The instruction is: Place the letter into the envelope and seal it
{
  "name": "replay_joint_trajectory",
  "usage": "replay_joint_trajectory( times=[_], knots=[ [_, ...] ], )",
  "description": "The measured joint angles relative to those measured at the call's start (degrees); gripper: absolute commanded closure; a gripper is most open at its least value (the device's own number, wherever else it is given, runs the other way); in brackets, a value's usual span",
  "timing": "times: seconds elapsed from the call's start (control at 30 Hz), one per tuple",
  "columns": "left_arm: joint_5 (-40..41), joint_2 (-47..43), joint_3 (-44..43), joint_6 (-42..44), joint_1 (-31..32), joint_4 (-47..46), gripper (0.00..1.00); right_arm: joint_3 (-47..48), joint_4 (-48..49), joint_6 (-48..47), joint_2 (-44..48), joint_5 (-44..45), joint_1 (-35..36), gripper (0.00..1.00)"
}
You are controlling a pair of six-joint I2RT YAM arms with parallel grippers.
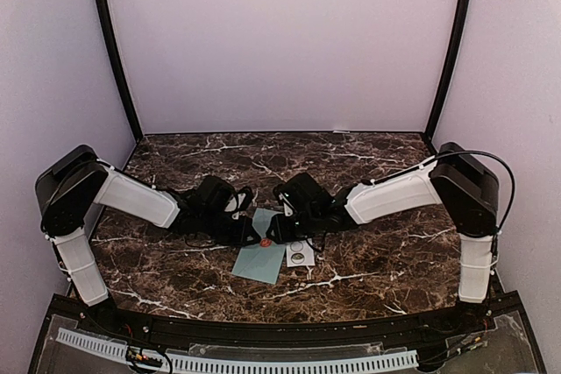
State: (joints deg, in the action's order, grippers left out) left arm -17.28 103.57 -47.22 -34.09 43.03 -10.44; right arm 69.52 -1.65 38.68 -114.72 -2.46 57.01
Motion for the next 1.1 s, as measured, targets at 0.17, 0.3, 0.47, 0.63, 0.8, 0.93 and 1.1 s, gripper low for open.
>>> replay_joint_trajectory(
  times=[0.17, 0.3, 0.47, 0.63, 0.8, 0.93, 1.1],
  knots=[
    [0.2, 0.1, -0.2, 0.0, 0.1, 0.0, 0.96, 0.0, -1.9, -2.6, 0.1, 1.0, 0.2, 0.65],
    [0.5, 0.2, -0.3, 0.0, 0.3, 0.0, 0.97, 0.5, -2.8, -4.4, 0.1, 1.7, 0.7, 0.69],
    [0.5, 0.2, -0.4, 0.0, 0.3, 0.0, 0.97, 1.4, -2.7, -5.8, 0.1, 2.3, 1.6, 0.84],
    [0.6, 0.2, -0.4, 0.0, 0.3, 0.0, 0.97, 1.4, -2.0, -6.0, 0.1, 1.4, 1.7, 0.97],
    [0.6, 0.3, -0.4, 0.0, 0.4, 0.0, 0.97, 1.4, -0.6, -5.6, 0.1, -0.6, 1.7, 1.0],
    [0.7, 0.3, -0.4, 0.0, 0.4, 0.0, 0.97, 1.5, 0.5, -5.5, 0.0, -1.8, 1.7, 1.0],
    [0.7, 0.3, -0.4, 0.0, 0.4, 0.0, 0.97, 2.3, 1.2, -5.4, -0.9, -2.8, 1.7, 1.0]
  ],
)
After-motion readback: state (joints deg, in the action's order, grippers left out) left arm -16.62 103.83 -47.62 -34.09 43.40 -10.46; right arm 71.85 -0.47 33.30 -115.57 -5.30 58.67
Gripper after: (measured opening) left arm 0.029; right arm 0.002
